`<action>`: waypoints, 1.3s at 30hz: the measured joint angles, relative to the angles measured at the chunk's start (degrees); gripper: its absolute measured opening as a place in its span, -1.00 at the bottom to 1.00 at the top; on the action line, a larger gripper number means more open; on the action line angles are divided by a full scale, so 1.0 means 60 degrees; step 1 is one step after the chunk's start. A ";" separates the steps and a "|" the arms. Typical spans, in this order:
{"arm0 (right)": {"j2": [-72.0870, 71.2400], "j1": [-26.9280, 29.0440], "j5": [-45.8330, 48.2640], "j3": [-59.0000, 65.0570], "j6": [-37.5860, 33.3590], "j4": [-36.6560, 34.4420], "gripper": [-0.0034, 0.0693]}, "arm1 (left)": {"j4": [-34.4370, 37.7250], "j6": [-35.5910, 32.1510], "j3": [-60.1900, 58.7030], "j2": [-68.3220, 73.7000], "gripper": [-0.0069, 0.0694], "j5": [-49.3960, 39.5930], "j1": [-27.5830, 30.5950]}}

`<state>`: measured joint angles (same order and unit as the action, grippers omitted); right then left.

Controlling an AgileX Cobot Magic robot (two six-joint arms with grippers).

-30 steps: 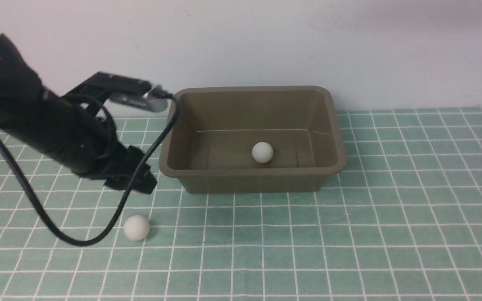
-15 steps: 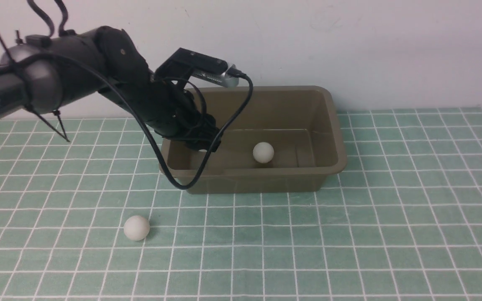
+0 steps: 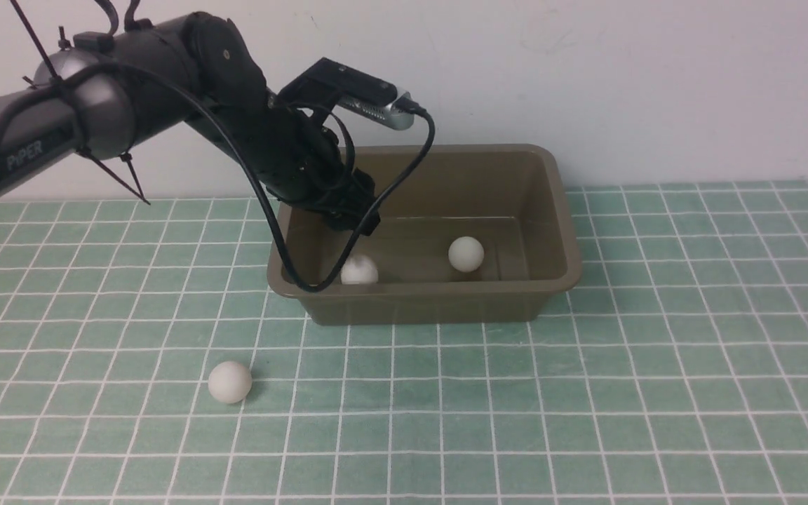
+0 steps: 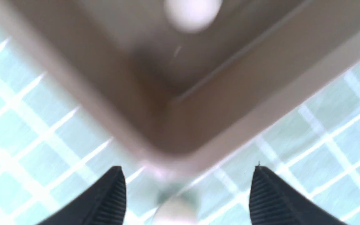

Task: Put the table tennis balls in the box on the green coffee tablecloth.
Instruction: 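Drop the ball into the bin, then reach for and grasp a ping pong ball on the table beside the basket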

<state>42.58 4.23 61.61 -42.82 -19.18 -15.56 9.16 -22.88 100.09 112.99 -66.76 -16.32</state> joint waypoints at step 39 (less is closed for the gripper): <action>-0.0190 -0.0556 -0.0312 0.0249 0.0008 0.0138 -0.95 | -0.0669 0.0520 -0.5616 -0.0490 0.41 0.3989 0.0590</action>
<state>41.44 0.90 59.74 -41.33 -19.13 -14.73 5.14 -19.76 66.39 110.05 -42.83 -12.78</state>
